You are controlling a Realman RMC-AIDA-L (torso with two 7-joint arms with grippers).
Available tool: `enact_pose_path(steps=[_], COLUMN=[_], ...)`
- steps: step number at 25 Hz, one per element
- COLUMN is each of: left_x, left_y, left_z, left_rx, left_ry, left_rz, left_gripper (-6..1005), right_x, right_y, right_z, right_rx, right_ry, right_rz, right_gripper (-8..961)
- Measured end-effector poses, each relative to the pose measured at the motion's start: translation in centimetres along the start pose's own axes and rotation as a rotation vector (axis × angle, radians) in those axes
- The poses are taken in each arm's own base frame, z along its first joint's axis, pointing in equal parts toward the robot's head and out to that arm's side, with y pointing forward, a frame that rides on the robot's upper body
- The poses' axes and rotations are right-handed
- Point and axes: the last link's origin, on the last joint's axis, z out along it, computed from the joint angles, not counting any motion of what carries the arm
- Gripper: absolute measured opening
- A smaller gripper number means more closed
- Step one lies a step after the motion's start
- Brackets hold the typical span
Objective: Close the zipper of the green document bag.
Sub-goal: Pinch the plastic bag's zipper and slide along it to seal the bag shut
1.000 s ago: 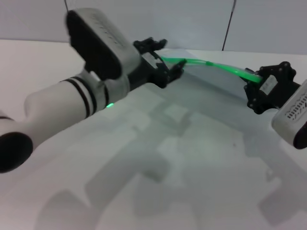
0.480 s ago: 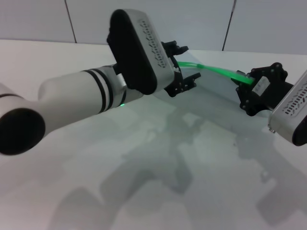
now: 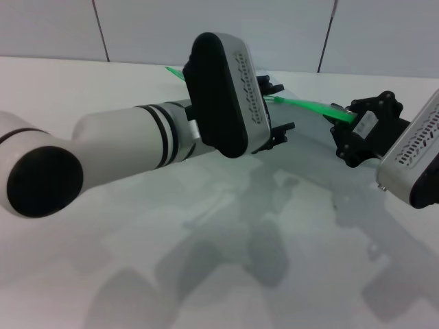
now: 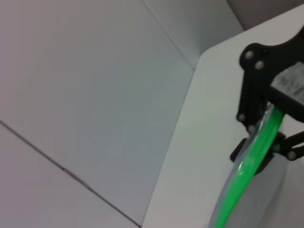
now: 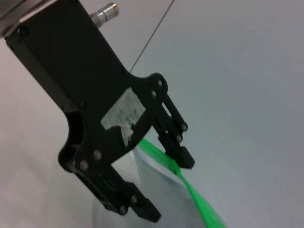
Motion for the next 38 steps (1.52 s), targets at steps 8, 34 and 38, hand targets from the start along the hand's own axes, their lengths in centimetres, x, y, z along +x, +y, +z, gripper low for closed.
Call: enact_pose_path(steps=[8, 34, 38], left_x=[0.3, -0.2, -0.1], left_y=[0.0, -0.7, -0.6], left_z=[0.2, 0.8, 0.9], left_rx=[-0.001, -0.036, -0.038], left_ry=[0.005, -0.046, -0.044], left_rz=[0.033, 0.046, 0.047], left_gripper=[603, 414, 405], right_x=[-0.1, -1.3, -1.4], right_y=[0.2, 0.5, 0.5], right_z=[0.2, 0.3, 0.2], right_rx=[-0.019, -0.03, -0.035], right_ry=[0.0, -0.035, -0.038], right_rz=[-0.002, 0.007, 0.002], right_gripper=[49, 48, 49])
